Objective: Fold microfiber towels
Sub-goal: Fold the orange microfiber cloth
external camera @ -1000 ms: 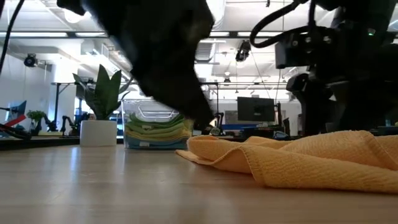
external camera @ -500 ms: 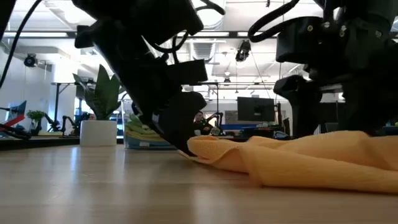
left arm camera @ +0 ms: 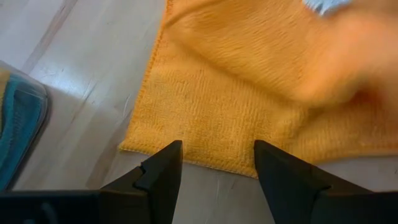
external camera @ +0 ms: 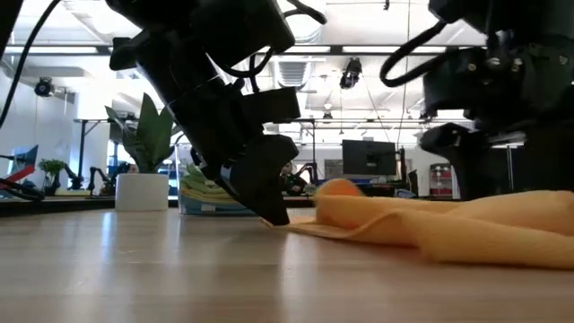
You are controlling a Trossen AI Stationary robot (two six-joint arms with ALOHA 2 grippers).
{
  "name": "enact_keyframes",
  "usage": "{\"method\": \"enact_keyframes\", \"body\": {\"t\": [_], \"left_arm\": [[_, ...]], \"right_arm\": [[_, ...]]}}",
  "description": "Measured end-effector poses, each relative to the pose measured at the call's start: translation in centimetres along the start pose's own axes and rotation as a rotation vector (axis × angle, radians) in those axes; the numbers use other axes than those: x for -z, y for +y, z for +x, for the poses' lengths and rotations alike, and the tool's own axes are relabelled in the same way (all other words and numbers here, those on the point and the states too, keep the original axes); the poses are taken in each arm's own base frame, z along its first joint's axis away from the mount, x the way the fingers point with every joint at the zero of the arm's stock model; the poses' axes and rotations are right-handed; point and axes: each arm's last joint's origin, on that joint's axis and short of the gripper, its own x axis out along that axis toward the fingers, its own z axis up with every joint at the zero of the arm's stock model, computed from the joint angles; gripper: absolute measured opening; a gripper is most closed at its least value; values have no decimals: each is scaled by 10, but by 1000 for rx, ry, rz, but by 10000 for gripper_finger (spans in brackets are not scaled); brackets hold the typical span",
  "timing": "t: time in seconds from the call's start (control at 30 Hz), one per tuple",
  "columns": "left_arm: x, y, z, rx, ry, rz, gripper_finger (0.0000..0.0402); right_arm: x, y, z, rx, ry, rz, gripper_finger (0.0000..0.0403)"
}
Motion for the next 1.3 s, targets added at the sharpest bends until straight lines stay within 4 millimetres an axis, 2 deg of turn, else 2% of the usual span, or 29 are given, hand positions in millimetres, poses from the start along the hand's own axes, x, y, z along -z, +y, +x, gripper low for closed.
{"method": "enact_keyframes", "body": {"t": [0.23,0.37,0.53,0.67,0.83,1.03,1.3], "left_arm": [[0,0,0,4,-1,1,187],[-3,0,-3,11,-11,14,187],[-8,3,-12,21,-19,27,187],[-7,4,-13,18,-21,27,187],[-3,1,-5,-7,-32,28,187],[-2,1,-4,-10,-27,36,187],[-5,1,-7,1,-35,42,187]], "right_arm": [[-1,-4,-32,43,-101,-6,275],[-7,-11,-43,99,-191,-22,274],[-13,-30,-21,134,-175,-64,274],[-10,-40,1,63,-79,-118,272],[-3,-46,5,30,25,-123,266],[11,-50,-15,42,106,-150,260],[-4,-49,-45,33,-133,-92,258]]}}
